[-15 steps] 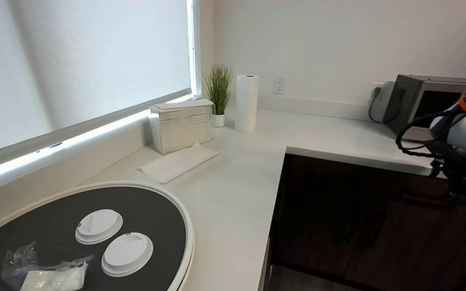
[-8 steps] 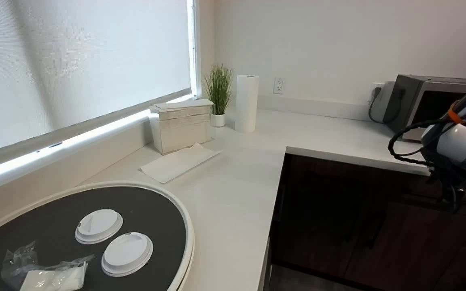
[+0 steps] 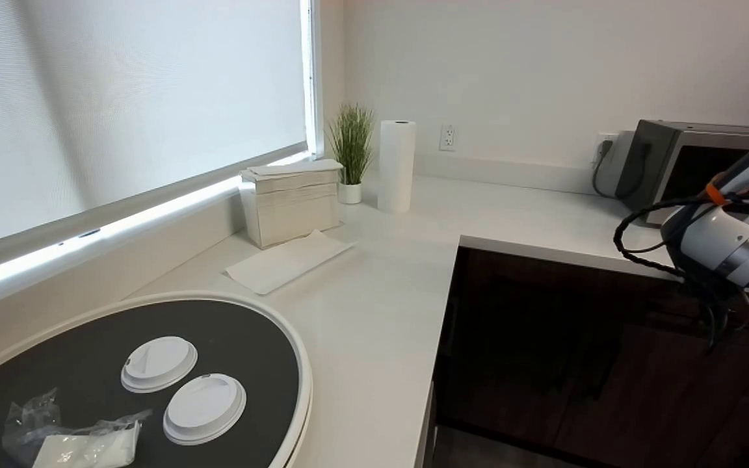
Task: Open the right drawer
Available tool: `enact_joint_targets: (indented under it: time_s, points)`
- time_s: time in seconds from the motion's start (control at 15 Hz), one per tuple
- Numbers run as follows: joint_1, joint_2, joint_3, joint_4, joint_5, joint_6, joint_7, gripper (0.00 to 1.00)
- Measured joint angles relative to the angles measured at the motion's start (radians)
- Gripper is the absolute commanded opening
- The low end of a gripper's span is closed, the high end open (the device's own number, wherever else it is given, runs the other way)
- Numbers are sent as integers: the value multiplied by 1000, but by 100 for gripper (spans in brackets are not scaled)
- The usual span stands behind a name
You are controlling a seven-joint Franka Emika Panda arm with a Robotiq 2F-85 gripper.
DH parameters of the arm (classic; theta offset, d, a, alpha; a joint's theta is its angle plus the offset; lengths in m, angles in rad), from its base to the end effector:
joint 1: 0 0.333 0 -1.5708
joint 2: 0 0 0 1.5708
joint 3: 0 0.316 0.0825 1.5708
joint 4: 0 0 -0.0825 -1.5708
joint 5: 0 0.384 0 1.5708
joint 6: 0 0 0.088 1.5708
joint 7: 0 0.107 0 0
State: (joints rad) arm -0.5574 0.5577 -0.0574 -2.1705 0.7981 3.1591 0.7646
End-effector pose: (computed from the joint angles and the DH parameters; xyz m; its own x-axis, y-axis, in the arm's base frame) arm 0.4265 -0.3800 0.1700 -0.5672 -0.8223 0.0451 -0.7601 0.5017 -0.4130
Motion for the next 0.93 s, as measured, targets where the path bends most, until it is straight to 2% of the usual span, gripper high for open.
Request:
enact_joint_targets:
  time_s: [0.47, 0.93]
  points:
    - [-2, 9, 10, -1, -1, -1, 0, 100]
    - [-82, 50, 107, 24, -1, 20, 0, 100]
